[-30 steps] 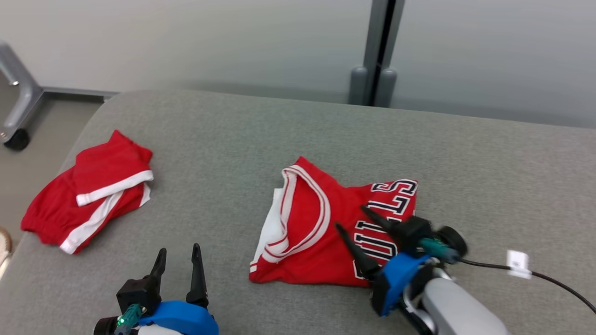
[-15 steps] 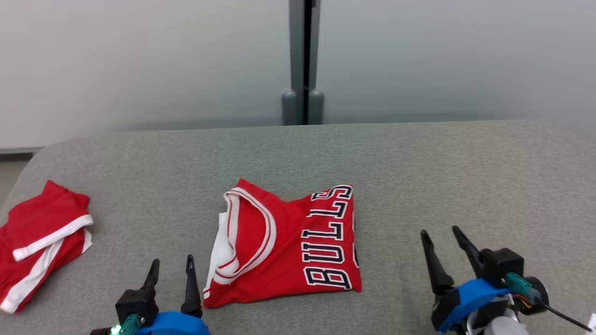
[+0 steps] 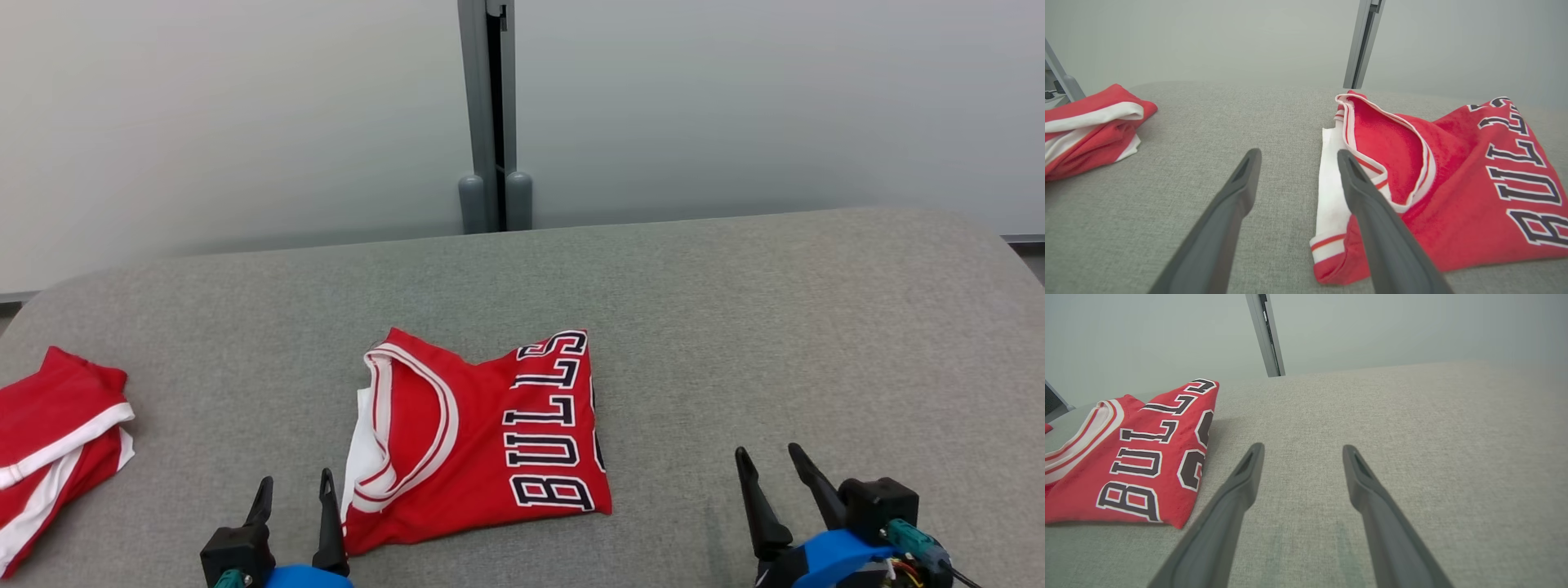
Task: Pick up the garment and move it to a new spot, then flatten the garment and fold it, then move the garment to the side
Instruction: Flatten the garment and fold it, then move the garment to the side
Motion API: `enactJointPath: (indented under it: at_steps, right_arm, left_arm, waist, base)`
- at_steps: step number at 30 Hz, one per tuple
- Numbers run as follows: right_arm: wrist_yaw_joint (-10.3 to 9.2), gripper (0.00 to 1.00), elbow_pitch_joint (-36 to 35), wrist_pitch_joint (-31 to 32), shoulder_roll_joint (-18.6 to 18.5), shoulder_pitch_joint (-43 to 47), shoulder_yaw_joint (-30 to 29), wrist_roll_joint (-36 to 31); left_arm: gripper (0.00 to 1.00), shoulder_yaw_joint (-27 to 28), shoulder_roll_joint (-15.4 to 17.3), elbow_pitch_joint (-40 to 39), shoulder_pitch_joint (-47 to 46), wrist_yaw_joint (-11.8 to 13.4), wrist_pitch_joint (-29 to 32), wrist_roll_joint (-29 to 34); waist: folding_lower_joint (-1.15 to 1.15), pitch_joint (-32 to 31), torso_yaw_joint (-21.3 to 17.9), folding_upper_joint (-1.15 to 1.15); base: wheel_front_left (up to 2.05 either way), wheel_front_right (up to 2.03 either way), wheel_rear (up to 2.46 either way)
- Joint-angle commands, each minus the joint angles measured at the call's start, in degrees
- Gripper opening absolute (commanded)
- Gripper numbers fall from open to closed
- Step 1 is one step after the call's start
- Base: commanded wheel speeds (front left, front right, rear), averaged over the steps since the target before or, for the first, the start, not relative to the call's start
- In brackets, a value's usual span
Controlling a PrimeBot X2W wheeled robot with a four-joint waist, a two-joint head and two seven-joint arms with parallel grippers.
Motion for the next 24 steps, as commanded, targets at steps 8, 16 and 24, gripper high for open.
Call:
enactJointPath:
  at_steps: [8, 16, 24]
  right_arm:
    - [0.00, 1.00, 2.9, -0.2, 0.0, -7.9, 10.3, 7.2]
    - [0.00, 1.00, 13.9, -0.2, 0.0, -16.7, 11.2, 11.9]
    - [0.01, 0.24, 24.3, 0.0, 0.1, -19.7, 14.1, 23.7]
  left_arm:
    - [1.00, -2.5, 0.1, -0.7, -3.1, -1.3, -0.3, 0.2]
    - [1.00, -4.0, 0.1, -1.0, -5.8, -1.9, -0.3, 0.2]
    - [1.00, -3.3, 0.0, -1.8, -6.3, -1.3, -0.3, 0.4]
  waist:
    - [0.00, 4.5, 5.9, 0.00]
    - [0.00, 8.4, 12.5, 0.00]
    - [0.00, 10.0, 14.6, 0.00]
  base:
    - [0.00, 0.00, 0.00]
    - [0.00, 0.00, 0.00]
    - [0.00, 0.00, 0.00]
